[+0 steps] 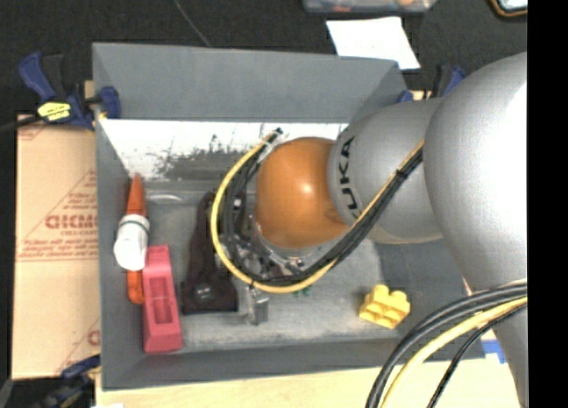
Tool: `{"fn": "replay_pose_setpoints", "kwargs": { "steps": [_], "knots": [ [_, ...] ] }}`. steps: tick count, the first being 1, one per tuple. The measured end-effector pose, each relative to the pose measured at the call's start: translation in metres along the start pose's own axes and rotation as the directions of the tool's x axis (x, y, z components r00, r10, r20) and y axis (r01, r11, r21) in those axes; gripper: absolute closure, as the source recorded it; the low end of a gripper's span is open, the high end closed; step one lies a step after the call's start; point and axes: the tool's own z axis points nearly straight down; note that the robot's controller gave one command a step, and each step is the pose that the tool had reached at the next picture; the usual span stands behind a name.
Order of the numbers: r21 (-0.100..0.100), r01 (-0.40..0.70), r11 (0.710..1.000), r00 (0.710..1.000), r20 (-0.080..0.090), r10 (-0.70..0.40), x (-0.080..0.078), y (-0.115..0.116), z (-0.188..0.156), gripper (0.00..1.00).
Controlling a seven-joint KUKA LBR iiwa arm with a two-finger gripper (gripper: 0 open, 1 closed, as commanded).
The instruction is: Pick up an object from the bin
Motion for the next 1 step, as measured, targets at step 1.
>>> {"fn": "replay_pose_setpoints", "kwargs": {
  "steps": [1],
  "knots": [
    [0.005,0.282,0.96,0.959,0.015,-0.282,0.0297,0.0159,0.007,0.0]
  ]
}}
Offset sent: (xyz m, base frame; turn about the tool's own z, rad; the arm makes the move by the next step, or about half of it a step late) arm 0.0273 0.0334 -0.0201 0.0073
